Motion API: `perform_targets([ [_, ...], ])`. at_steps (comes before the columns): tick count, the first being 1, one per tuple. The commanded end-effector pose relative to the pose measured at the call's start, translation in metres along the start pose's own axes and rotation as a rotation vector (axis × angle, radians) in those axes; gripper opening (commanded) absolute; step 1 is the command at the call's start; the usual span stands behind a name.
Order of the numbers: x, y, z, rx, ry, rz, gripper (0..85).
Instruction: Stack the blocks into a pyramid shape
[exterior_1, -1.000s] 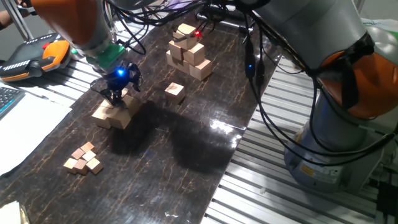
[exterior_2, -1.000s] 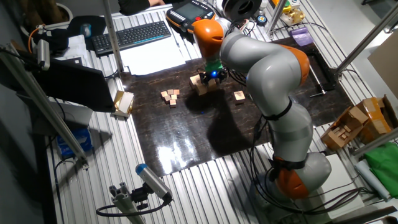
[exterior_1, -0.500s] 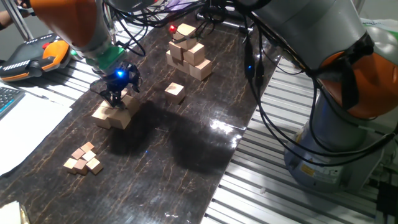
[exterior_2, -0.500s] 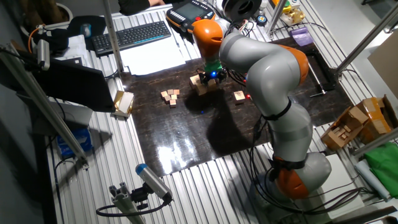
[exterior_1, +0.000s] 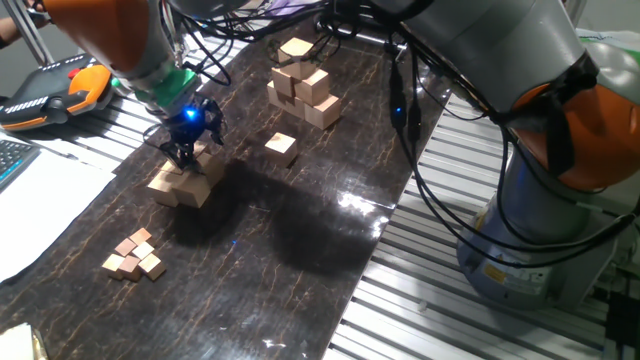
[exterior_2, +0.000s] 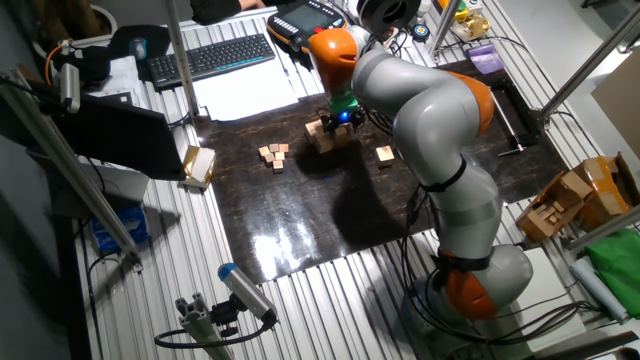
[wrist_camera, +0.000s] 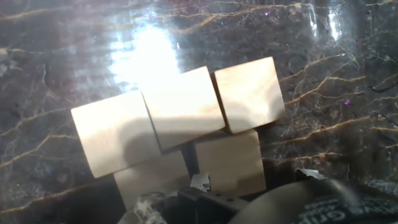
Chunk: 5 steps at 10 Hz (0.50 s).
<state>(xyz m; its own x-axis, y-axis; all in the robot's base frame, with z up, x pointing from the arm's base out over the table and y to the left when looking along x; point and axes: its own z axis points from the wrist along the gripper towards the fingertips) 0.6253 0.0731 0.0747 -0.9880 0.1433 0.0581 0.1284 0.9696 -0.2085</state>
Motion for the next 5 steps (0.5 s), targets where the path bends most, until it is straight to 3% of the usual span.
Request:
perform_targets([
  [1,0.0001,0.0001,0.0002,0.008,-0.001,-0.006,70.7],
  [5,0.0004,0.0015,0.0013,0.012,-0.004,-0.009,70.3],
])
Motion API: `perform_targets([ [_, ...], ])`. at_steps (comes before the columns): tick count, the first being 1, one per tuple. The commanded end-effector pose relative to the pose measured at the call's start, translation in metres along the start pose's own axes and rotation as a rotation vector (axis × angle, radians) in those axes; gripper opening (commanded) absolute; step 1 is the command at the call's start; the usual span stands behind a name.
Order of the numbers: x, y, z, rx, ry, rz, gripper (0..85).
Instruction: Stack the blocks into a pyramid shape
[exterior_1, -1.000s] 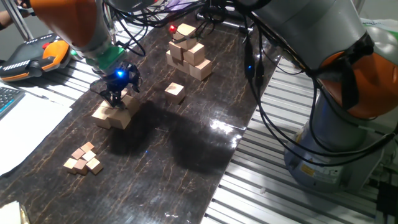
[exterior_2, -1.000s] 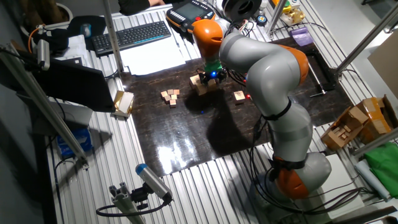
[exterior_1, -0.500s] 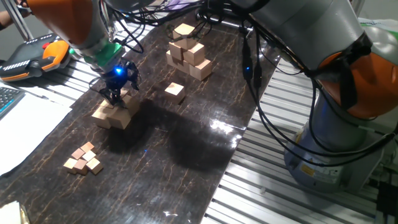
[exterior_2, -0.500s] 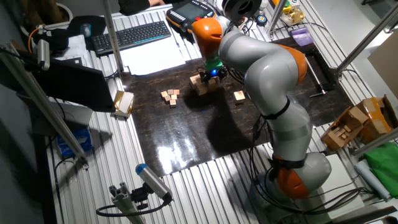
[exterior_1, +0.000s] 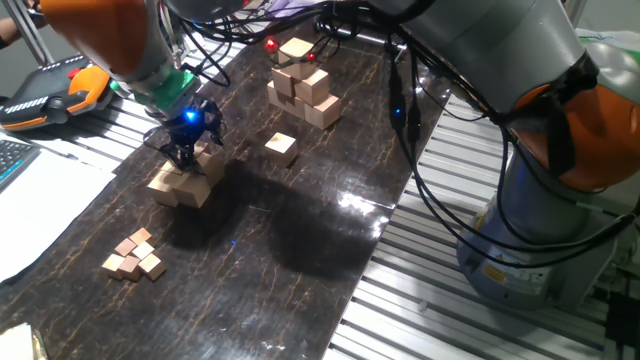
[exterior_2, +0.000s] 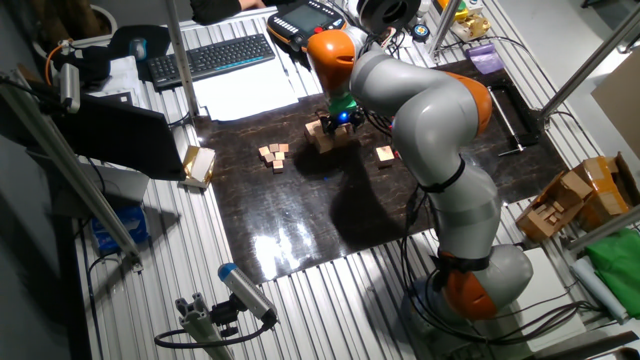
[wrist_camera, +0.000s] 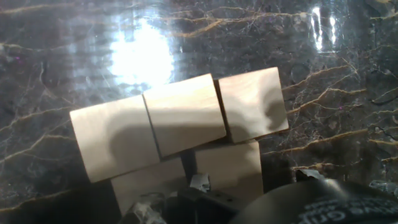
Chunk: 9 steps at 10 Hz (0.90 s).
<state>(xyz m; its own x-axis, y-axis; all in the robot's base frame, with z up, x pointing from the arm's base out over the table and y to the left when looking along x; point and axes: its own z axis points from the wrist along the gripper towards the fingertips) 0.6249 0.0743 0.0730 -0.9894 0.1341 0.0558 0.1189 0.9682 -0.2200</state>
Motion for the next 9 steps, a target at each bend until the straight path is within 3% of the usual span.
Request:
perform_targets([
  [1,0.0000,0.0001,0.0001,-0.002,0.000,0.001,70.3],
  [9,0.0033,0.0050,0.0014,0.002,0.000,0.015,70.0],
])
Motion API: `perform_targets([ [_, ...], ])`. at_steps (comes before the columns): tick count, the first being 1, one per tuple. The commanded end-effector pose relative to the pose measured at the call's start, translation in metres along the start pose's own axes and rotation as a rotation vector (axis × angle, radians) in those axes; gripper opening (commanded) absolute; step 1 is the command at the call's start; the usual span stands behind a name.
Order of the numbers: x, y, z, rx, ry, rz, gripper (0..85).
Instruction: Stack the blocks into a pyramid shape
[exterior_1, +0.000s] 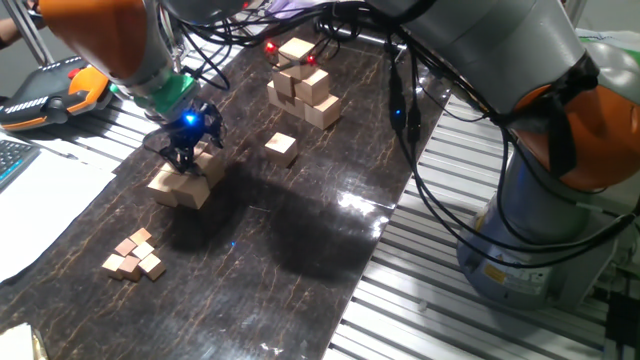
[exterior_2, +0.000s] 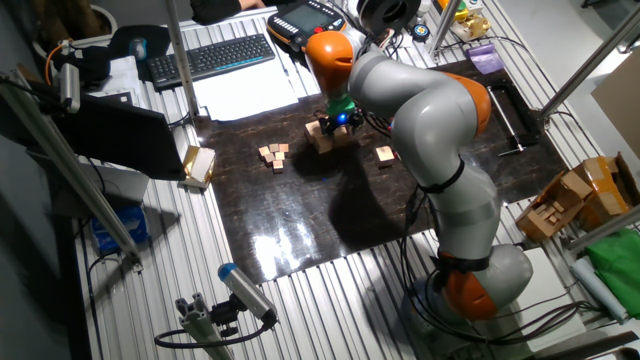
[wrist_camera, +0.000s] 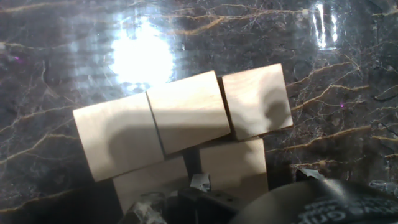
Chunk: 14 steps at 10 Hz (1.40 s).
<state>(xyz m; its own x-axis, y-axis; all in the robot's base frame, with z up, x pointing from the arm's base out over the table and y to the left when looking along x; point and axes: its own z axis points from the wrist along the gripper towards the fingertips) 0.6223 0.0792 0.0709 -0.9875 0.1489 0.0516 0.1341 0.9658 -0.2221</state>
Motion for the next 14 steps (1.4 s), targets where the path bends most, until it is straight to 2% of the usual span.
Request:
perform_targets([
  [1,0.001,0.002,0.000,-0.001,0.001,0.003,70.0],
  [5,0.002,0.003,0.003,-0.002,-0.004,0.008,70.7],
  [9,0.000,0.004,0.010,-0.040,0.002,-0.023,69.0],
  [11,0.001,0.005,0.012,-0.047,0.003,-0.026,65.7],
  [14,0.001,0.005,0.013,-0.059,0.008,-0.031,54.7],
])
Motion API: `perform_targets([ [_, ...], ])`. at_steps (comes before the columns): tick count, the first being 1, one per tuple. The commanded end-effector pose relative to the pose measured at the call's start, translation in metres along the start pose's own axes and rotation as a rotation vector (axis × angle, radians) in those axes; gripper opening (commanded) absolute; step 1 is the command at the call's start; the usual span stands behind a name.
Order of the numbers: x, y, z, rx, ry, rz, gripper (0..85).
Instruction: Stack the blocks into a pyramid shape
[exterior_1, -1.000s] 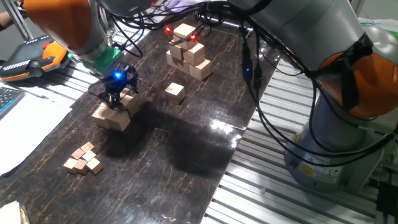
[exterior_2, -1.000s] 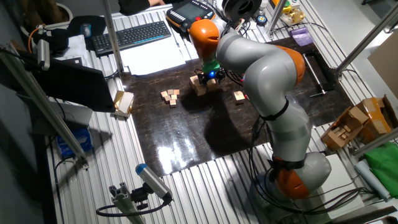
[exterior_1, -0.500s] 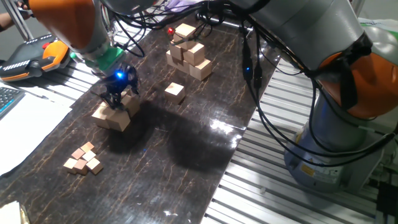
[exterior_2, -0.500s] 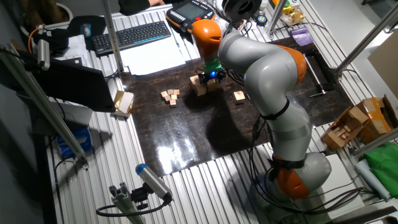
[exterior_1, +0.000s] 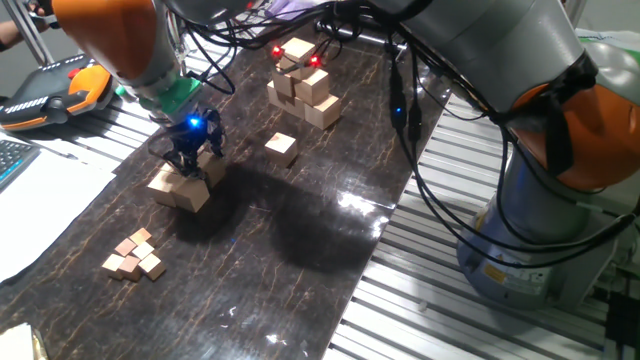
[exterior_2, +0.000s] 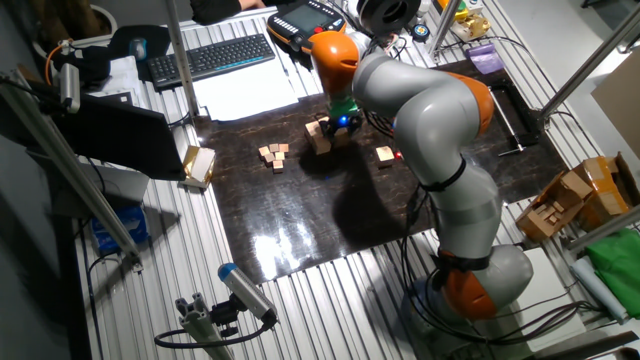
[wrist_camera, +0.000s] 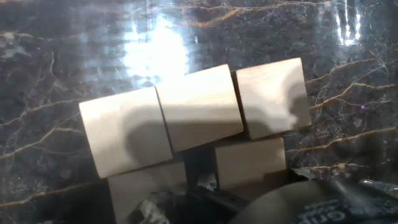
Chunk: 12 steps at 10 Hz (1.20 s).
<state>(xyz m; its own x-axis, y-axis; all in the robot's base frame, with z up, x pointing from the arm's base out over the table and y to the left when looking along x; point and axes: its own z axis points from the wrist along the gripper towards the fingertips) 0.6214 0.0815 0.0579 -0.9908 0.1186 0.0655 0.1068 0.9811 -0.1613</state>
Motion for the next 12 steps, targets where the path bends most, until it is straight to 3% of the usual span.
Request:
perform_targets([
  [1,0.000,-0.001,0.000,-0.005,0.004,-0.004,51.7],
  [4,0.002,-0.009,-0.008,-0.040,0.032,-0.017,49.3],
  [5,0.003,-0.019,-0.014,-0.042,0.044,-0.045,40.3],
  [7,0.005,-0.035,-0.026,-0.060,0.091,-0.061,35.3],
  [9,0.005,-0.035,-0.027,-0.049,0.087,-0.032,39.7],
  [12,0.003,-0.030,-0.022,-0.058,0.076,-0.013,61.0],
])
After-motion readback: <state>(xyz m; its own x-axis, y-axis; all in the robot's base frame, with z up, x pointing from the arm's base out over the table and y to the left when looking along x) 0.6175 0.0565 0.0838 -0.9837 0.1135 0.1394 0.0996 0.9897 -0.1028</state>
